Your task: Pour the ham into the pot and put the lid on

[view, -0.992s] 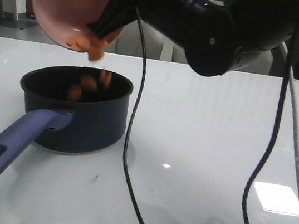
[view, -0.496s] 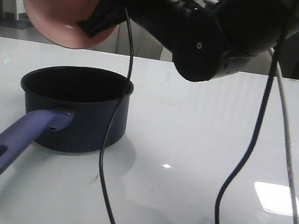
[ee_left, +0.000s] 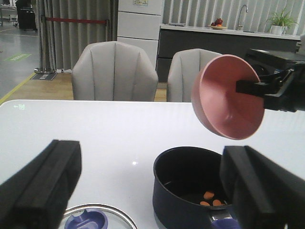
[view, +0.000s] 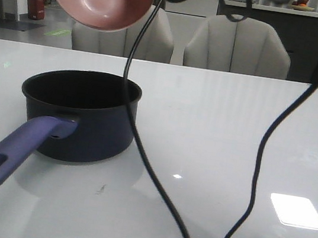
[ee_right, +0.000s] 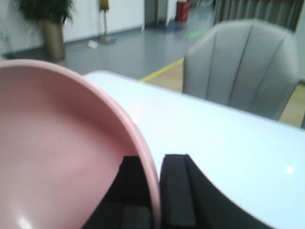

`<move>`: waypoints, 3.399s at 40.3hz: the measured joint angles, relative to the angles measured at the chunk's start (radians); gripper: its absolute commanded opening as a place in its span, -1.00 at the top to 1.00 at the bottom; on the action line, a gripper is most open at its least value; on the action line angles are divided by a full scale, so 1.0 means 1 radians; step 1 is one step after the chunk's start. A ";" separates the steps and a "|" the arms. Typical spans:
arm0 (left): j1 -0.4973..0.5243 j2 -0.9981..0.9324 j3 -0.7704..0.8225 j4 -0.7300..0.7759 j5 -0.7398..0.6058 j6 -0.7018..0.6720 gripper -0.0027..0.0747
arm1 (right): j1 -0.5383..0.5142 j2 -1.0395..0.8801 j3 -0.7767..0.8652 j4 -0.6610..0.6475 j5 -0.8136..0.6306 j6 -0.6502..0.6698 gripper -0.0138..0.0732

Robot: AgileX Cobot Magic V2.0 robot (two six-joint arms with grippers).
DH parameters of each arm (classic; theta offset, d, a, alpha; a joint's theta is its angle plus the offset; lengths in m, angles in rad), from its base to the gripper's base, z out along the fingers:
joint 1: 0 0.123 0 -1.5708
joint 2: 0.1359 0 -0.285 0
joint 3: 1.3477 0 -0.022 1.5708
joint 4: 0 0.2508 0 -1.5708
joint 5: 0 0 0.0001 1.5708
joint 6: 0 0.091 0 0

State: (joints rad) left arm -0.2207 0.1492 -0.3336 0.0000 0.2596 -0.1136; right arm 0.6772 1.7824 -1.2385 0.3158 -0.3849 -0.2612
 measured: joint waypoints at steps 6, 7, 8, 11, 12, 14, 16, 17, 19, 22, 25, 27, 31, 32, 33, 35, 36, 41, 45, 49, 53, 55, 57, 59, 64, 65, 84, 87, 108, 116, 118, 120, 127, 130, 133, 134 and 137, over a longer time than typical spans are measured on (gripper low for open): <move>0.000 0.000 0.000 0.000 0.000 0.000 -0.69 | -0.026 -0.104 0.000 0.002 0.276 0.000 0.37; 0.000 0.000 0.000 0.000 0.000 0.000 -0.69 | -0.034 -0.116 0.000 0.002 0.312 0.000 0.37; 0.000 0.000 0.000 0.000 0.000 0.000 -0.69 | -0.048 -0.132 0.000 0.002 0.358 0.000 0.37; 0.000 0.000 0.000 0.000 0.000 0.000 -0.69 | -0.091 -0.162 0.000 0.000 0.468 0.000 0.37; 0.000 0.000 0.000 0.000 0.000 0.000 -0.69 | -0.107 -0.169 0.000 -0.002 0.499 0.000 0.37; 0.000 0.000 0.000 0.000 0.000 0.000 -0.69 | -0.152 -0.178 0.000 -0.008 0.571 0.000 0.37; 0.000 0.000 0.000 0.000 0.000 0.000 -0.69 | -0.189 -0.182 0.000 -0.013 0.641 0.000 0.37; 0.000 0.000 0.000 0.000 0.000 0.000 -0.69 | -0.214 -0.183 0.000 -0.015 0.671 0.000 0.37; 0.000 0.000 0.000 0.000 0.000 0.000 -0.69 | -0.258 -0.183 0.000 -0.017 0.746 0.000 0.37; 0.000 0.000 0.000 0.000 0.000 0.000 -0.69 | -0.317 -0.181 0.000 -0.018 0.823 0.001 0.37; 0.000 0.000 0.000 0.000 0.000 0.000 -0.69 | -0.368 -0.171 0.000 -0.021 0.879 0.001 0.37; 0.000 0.000 0.000 0.000 0.000 0.000 -0.69 | -0.398 -0.160 0.000 -0.021 0.911 0.002 0.37; 0.000 0.000 0.000 0.000 0.000 0.000 -0.69 | -0.440 -0.130 0.000 -0.023 0.955 0.002 0.37; 0.000 0.000 0.000 0.000 0.000 0.000 -0.69 | -0.449 -0.119 0.000 -0.023 0.965 0.002 0.37; 0.000 0.000 0.000 0.000 0.000 0.000 -0.69 | -0.457 -0.110 0.000 -0.023 0.973 0.002 0.37; 0.000 0.000 0.000 0.000 0.000 0.000 -0.69 | -0.463 -0.086 0.000 -0.025 0.986 0.002 0.37; 0.000 0.000 0.000 0.000 0.000 0.000 -0.69 | -0.466 -0.075 0.000 -0.025 0.990 0.002 0.37; 0.000 0.000 0.000 0.000 0.000 0.000 -0.69 | -0.467 -0.014 0.000 -0.025 1.003 0.003 0.37; 0.000 0.000 0.000 0.000 0.000 0.000 -0.69 | -0.467 0.029 0.000 -0.025 0.997 0.013 0.35; 0.000 0.000 0.000 0.000 0.000 0.000 -0.69 | -0.469 0.068 0.000 -0.025 0.992 0.038 0.19; 0.000 0.000 0.000 0.000 0.000 0.000 -0.69 | -0.472 0.090 0.000 -0.025 0.988 0.054 -0.10; 0.000 0.000 0.000 0.000 0.000 0.000 -0.69 | -0.475 0.097 0.000 -0.025 0.988 0.058 -0.24; 0.000 0.000 0.000 0.000 0.000 0.000 -0.69 | -0.478 0.102 0.000 -0.025 0.983 0.060 -0.34; 0.000 0.000 0.000 0.000 0.000 0.000 -0.69 | -0.478 0.102 0.000 -0.025 0.976 0.062 -0.39; 0.000 0.000 0.000 0.000 0.000 0.000 -0.69 | -0.478 0.102 -0.007 -0.030 0.973 0.063 -0.39; 0.000 0.000 0.000 0.000 0.000 0.000 -0.69 | -0.478 0.100 -0.009 -0.037 0.973 0.063 -0.39; 0.000 0.000 0.000 0.000 0.000 0.000 -0.69 | -0.478 -0.285 0.023 -0.144 1.009 0.065 -0.38; 0.000 0.000 0.000 0.000 0.000 0.000 -0.69 | -0.478 -0.377 0.075 -0.145 0.981 0.065 -0.38; 0.000 0.000 0.000 0.000 0.000 0.000 -0.69 | -0.400 -1.013 0.639 -0.113 0.565 0.067 -0.38; 0.000 0.000 0.000 0.000 0.000 0.000 -0.69 | -0.386 -1.279 0.854 -0.112 0.501 0.067 -0.38; 0.000 0.000 0.000 0.000 0.000 0.000 -0.69 | -0.386 -1.335 0.896 -0.112 0.491 0.067 -0.38; 0.000 0.000 0.000 0.000 0.000 0.000 -0.69 | -0.386 -1.390 0.932 -0.111 0.481 0.067 -0.38; 0.000 0.000 0.000 0.000 0.000 0.000 -0.69 | -0.386 -1.484 1.010 -0.111 0.474 0.067 -0.38; 0.000 0.000 0.000 0.000 0.000 0.000 -0.69 | -0.386 -1.490 1.027 -0.109 0.474 0.068 -0.38; 0.000 0.000 0.000 0.000 0.000 0.000 -0.69 | -0.386 -1.492 1.034 -0.109 0.474 0.068 -0.34; 0.000 0.000 0.000 0.000 0.000 0.000 -0.69 | -0.386 -1.492 1.034 -0.109 0.474 0.068 -0.30; 0.000 0.000 0.000 0.000 0.000 0.000 -0.69 | -0.386 -1.492 1.034 -0.109 0.474 0.068 -0.03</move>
State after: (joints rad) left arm -0.2207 0.1492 -0.3336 0.0000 0.2596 -0.1136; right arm 0.2912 0.2905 -0.2044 0.2072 0.0889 -0.1935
